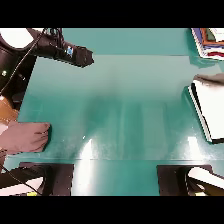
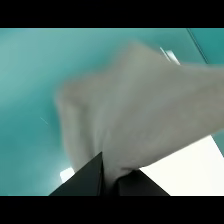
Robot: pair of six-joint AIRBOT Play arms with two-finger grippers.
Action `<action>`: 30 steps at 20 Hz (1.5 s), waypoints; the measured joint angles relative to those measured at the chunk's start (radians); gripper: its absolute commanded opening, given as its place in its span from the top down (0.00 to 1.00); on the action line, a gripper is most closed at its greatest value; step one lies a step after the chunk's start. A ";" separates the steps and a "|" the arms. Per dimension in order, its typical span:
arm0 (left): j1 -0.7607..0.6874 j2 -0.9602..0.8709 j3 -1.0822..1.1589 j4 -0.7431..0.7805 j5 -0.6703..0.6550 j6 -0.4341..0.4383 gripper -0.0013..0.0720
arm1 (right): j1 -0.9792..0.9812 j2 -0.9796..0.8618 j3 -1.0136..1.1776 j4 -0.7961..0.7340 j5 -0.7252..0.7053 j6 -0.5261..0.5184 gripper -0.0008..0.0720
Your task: Fold the shirts.
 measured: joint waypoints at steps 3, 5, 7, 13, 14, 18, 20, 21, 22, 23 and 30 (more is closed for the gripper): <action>0.000 0.000 0.000 0.000 -0.006 0.003 0.95 | -0.078 0.086 -0.188 -0.104 0.032 0.007 0.55; 0.000 0.000 0.000 0.001 -0.008 0.010 0.95 | -0.133 0.136 -0.307 -0.154 0.039 0.008 0.25; 0.000 0.000 0.000 0.001 -0.013 0.017 0.95 | -0.185 0.172 -0.397 -0.175 0.042 0.010 0.26; 0.000 0.000 0.000 0.001 -0.014 0.025 0.94 | -0.148 0.212 -0.399 -0.004 0.016 0.011 0.26; 0.000 0.000 0.000 0.001 -0.014 0.025 0.94 | -0.098 0.213 -0.377 0.042 0.013 0.011 0.26; 0.000 0.000 0.000 0.001 -0.014 0.026 0.94 | 0.181 0.216 -0.301 0.153 -0.017 0.011 0.48; 0.000 0.000 0.000 0.001 -0.014 0.026 0.94 | 0.340 0.216 -0.280 0.176 -0.050 0.010 0.83; 0.000 0.000 0.000 0.001 -0.013 0.026 0.94 | 0.410 0.216 -0.275 0.183 -0.069 0.010 0.97; 0.000 0.000 0.000 0.001 -0.011 0.026 0.94 | 0.481 0.216 -0.270 0.186 -0.090 0.010 0.97; 0.000 0.000 0.000 0.001 -0.009 0.026 0.94 | 0.540 0.216 -0.268 0.190 -0.108 0.010 0.97; 0.000 0.000 0.000 0.000 -0.006 0.026 0.94 | 0.749 0.215 -0.261 0.200 -0.175 0.007 0.97</action>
